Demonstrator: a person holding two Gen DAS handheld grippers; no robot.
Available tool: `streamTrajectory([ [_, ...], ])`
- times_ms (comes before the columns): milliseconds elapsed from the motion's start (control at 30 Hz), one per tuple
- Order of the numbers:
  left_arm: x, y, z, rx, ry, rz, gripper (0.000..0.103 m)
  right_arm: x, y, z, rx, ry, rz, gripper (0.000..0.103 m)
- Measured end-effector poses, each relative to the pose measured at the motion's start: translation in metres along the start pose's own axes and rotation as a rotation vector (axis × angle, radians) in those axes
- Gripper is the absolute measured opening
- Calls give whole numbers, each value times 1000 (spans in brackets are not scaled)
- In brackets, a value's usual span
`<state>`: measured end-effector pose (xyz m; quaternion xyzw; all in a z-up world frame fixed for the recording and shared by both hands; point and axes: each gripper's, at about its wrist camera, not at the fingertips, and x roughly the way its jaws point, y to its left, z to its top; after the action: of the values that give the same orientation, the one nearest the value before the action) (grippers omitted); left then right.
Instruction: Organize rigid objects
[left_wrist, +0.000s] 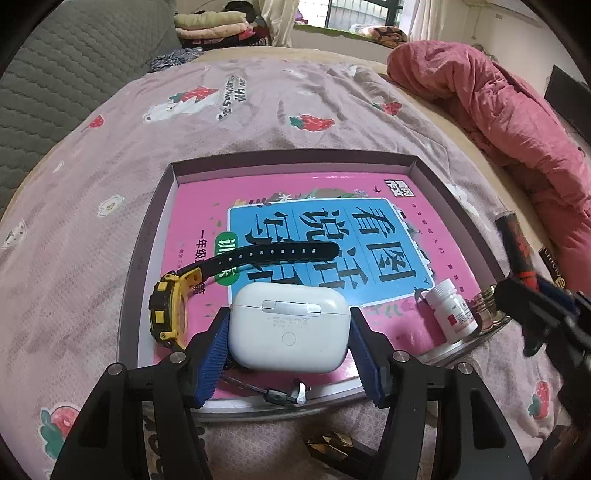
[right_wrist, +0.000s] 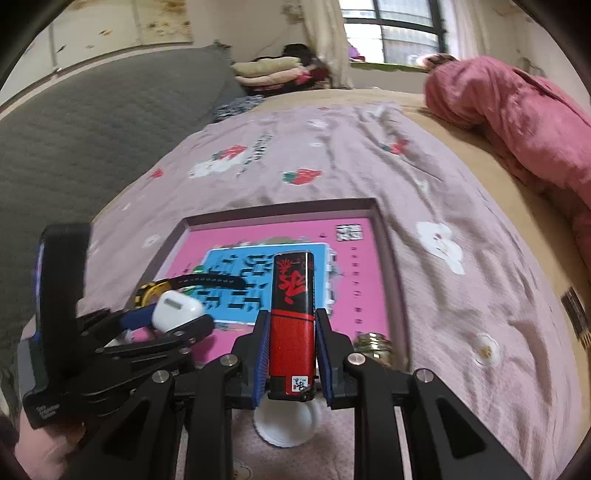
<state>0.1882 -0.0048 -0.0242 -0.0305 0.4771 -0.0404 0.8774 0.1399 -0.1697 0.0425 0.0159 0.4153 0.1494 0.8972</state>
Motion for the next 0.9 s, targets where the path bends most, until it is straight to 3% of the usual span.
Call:
streamTrajectory([
  [600, 0, 14, 0, -14, -15, 20, 63, 40, 27, 2, 11, 99, 68, 23],
  [900, 1, 14, 0, -13, -16, 23, 63, 61, 21, 0, -1, 164, 27, 23],
])
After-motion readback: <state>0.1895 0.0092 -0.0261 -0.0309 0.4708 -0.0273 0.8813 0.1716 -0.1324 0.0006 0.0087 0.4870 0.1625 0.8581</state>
